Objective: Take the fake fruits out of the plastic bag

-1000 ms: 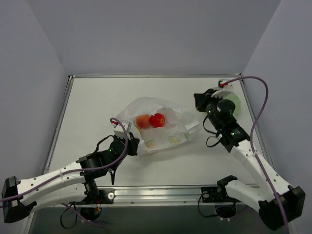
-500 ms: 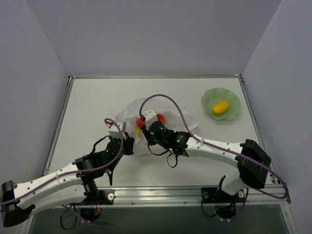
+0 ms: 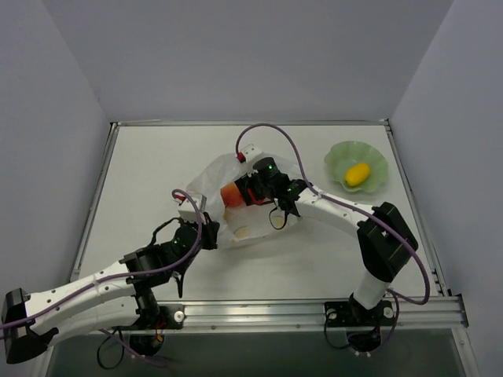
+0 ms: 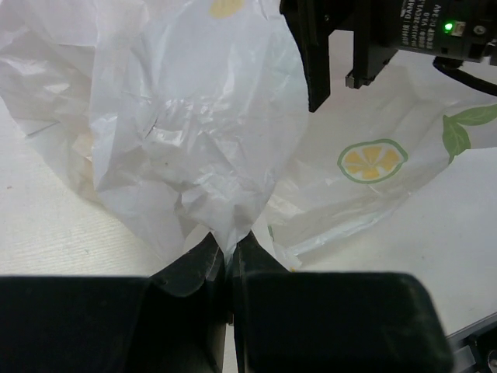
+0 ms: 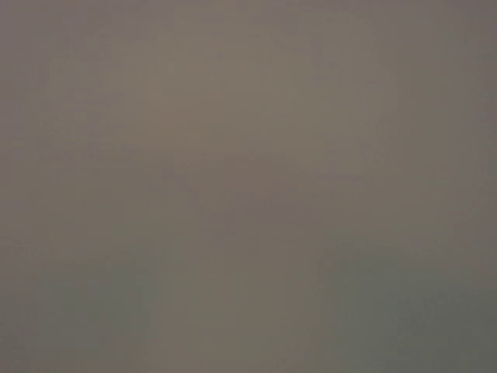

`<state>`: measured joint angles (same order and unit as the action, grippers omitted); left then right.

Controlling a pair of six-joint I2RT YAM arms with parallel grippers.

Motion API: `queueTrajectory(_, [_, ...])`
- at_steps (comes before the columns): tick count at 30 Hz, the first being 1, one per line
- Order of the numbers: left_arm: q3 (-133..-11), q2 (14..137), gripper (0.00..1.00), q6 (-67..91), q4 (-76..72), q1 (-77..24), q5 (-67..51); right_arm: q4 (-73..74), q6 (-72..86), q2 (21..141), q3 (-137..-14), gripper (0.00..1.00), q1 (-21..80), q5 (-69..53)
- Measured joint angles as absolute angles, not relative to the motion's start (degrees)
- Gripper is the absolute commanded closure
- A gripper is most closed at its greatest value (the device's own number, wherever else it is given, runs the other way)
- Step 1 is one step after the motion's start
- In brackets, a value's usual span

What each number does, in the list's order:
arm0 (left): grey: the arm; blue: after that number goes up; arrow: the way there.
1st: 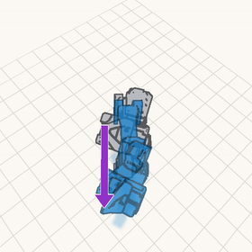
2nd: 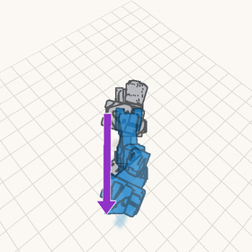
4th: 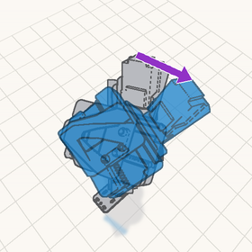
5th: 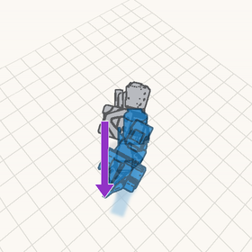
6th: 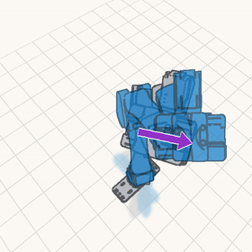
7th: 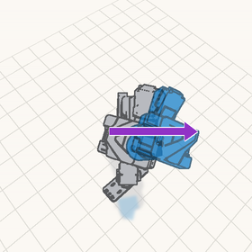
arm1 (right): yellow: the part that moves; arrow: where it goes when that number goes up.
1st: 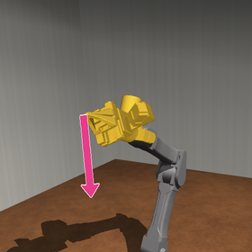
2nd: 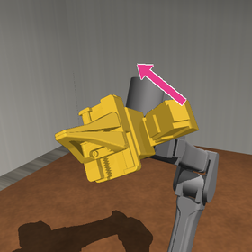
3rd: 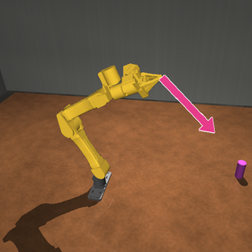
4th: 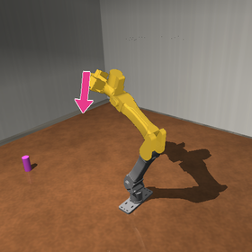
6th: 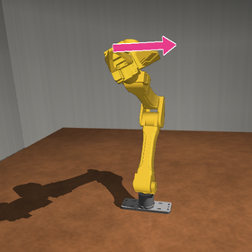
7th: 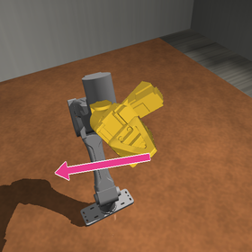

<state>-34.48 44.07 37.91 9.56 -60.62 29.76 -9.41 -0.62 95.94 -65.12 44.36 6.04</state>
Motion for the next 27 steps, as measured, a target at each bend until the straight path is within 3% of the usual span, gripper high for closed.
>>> queueTrajectory(4, [-34.5,44.9,0.98,37.9,8.8,-60.6,29.5,-9.3,-2.6,99.6,-66.2,0.29,41.7,-0.3])
queueTrajectory(14, [-34.5,47.0,0.98,37.9,8.0,-60.6,28.9,-8.4,-4.5,106.0,-70.4,0.07,38.6,-6.9])
queueTrajectory(19, [-34.5,47.0,0.98,37.9,7.8,-60.6,28.8,-8.6,-4.9,108.6,-71.5,0.07,38.6,-6.4])
queueTrajectory(22, [-34.5,47.2,0.97,37.9,7.7,-60.6,28.7,-8.8,-5.3,110.4,-71.7,0.16,38.7,-5.7])
queueTrajectory(23, [-34.5,47.3,0.98,37.9,7.7,-60.6,28.6,-8.7,-5.3,110.9,-71.7,0.26,38.7,-5.6])
queueTrajectory(27, [-34.5,48.0,0.98,37.9,7.5,-60.6,28.5,-10.7,-4.8,110.7,-71.1,0.46,38.7,-4.6])
